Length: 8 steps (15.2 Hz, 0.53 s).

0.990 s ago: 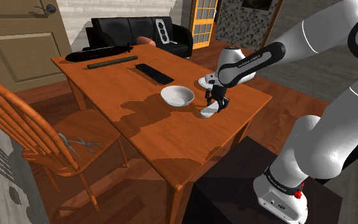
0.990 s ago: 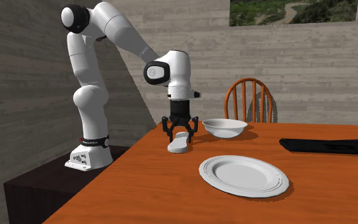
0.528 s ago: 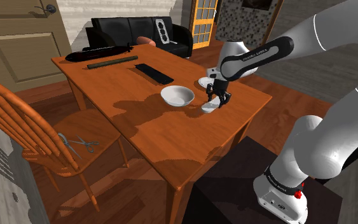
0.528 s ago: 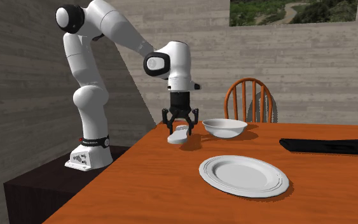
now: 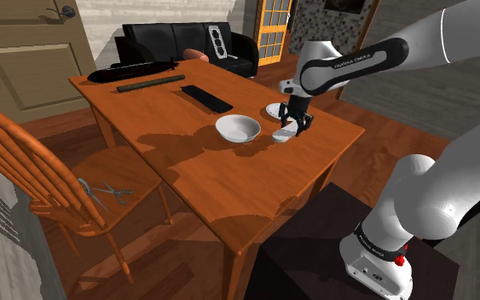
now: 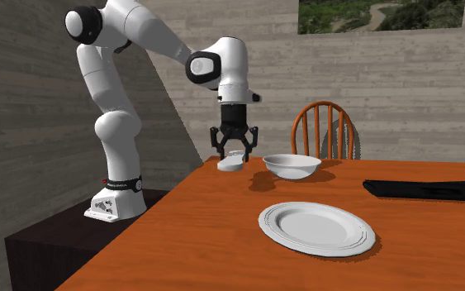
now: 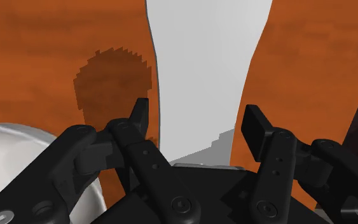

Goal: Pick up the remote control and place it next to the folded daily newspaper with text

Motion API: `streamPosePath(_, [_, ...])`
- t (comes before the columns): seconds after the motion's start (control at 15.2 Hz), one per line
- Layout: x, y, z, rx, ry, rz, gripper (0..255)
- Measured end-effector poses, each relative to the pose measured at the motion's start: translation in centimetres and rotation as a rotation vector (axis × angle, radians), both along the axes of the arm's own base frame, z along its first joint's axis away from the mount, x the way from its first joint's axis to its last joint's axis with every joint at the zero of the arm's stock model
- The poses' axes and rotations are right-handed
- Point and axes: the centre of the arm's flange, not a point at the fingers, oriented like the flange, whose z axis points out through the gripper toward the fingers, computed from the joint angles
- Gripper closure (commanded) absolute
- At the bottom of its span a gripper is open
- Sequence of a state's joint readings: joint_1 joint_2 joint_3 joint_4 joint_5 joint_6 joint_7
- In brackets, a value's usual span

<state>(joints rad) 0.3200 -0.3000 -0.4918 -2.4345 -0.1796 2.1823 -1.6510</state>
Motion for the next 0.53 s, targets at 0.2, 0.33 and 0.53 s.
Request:
streamPosePath(0.2, [-0.1, -0.1, 1.5, 0.000, 0.000, 0.000, 255])
streamPosePath(0.33, [-0.1, -0.1, 2.5, 0.000, 0.000, 0.000, 255])
streamPosePath(0.53, [2.6, 0.4, 2.8, 0.000, 0.000, 0.000, 255])
